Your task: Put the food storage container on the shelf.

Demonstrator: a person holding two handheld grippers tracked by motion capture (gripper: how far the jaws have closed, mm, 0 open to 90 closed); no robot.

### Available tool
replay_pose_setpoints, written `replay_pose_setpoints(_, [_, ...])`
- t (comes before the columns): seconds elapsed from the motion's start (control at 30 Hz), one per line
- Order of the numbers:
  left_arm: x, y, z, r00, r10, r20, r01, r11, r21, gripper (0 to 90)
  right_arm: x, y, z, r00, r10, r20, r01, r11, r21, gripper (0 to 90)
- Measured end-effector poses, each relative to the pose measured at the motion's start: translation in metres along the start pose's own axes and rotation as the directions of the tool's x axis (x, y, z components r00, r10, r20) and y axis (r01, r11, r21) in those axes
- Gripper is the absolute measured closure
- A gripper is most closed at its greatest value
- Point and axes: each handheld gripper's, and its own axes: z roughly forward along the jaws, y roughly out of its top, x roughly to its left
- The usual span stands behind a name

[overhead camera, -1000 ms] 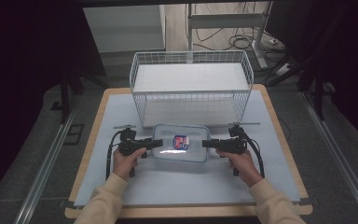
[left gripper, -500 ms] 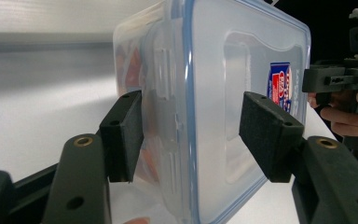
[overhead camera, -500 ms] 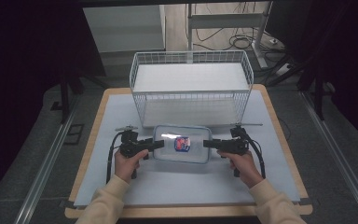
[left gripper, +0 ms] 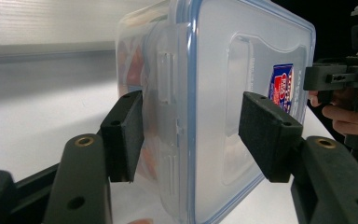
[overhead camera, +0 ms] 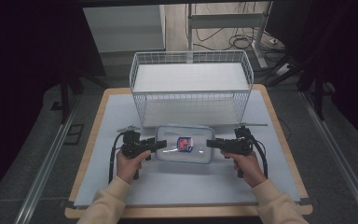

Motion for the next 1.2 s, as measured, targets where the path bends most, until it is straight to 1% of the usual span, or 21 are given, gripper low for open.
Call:
replay_pose_setpoints(0.17, [-0.003, 0.002, -0.003, 1.0000, 0.003, 0.000, -0.004, 0.9999, -0.013, 42.2, 0.003, 0.002, -0.003, 0.9997, -0.023, 0.001, 0.023, 1.000, -0.007, 51.5])
replay_pose_setpoints(0.27, [-0.007, 0.004, -0.005, 0.9998, 0.017, -0.008, -0.018, 0.9996, -0.022, 42.2, 0.005, 0.003, -0.005, 0.9994, -0.034, -0.002, 0.034, 0.999, -0.017, 51.5])
replay_pose_setpoints(0.4, [-0.009, 0.006, -0.007, 0.9996, 0.026, -0.009, -0.026, 0.9993, -0.025, 42.2, 0.006, 0.004, -0.006, 0.9991, -0.042, -0.007, 0.042, 0.999, -0.024, 51.5])
replay_pose_setpoints(0.43, [-0.010, 0.006, -0.007, 0.9997, 0.021, -0.009, -0.021, 0.9994, -0.028, 42.2, 0.007, 0.005, -0.007, 0.9990, -0.044, -0.005, 0.044, 0.999, -0.025, 51.5])
replay_pose_setpoints(0.63, [-0.014, 0.008, -0.009, 0.9997, 0.024, -0.005, -0.024, 0.9989, -0.040, 42.3, 0.012, 0.007, -0.011, 0.9981, -0.062, -0.002, 0.062, 0.998, -0.033, 51.5])
replay_pose_setpoints(0.9, [-0.020, 0.014, -0.011, 0.9992, 0.040, -0.001, -0.040, 0.9980, -0.050, 42.3, 0.017, 0.012, -0.019, 0.9961, -0.088, 0.007, 0.088, 0.995, -0.047, 51.5])
replay_pose_setpoints(1.0, [-0.023, 0.015, -0.012, 0.9991, 0.043, -0.005, -0.043, 0.9974, -0.058, 42.3, 0.019, 0.014, -0.021, 0.9951, -0.099, 0.007, 0.099, 0.994, -0.055, 51.5])
replay_pose_setpoints(1.17, [-0.025, 0.017, -0.014, 0.9991, 0.041, -0.008, -0.042, 0.9969, -0.067, 42.3, 0.021, 0.017, -0.022, 0.9944, -0.106, 0.004, 0.106, 0.993, -0.053, 51.5])
replay_pose_setpoints(1.2, [-0.025, 0.017, -0.015, 0.9989, 0.047, -0.007, -0.047, 0.9965, -0.069, 42.3, 0.021, 0.018, -0.022, 0.9942, -0.108, 0.004, 0.108, 0.993, -0.053, 51.5])
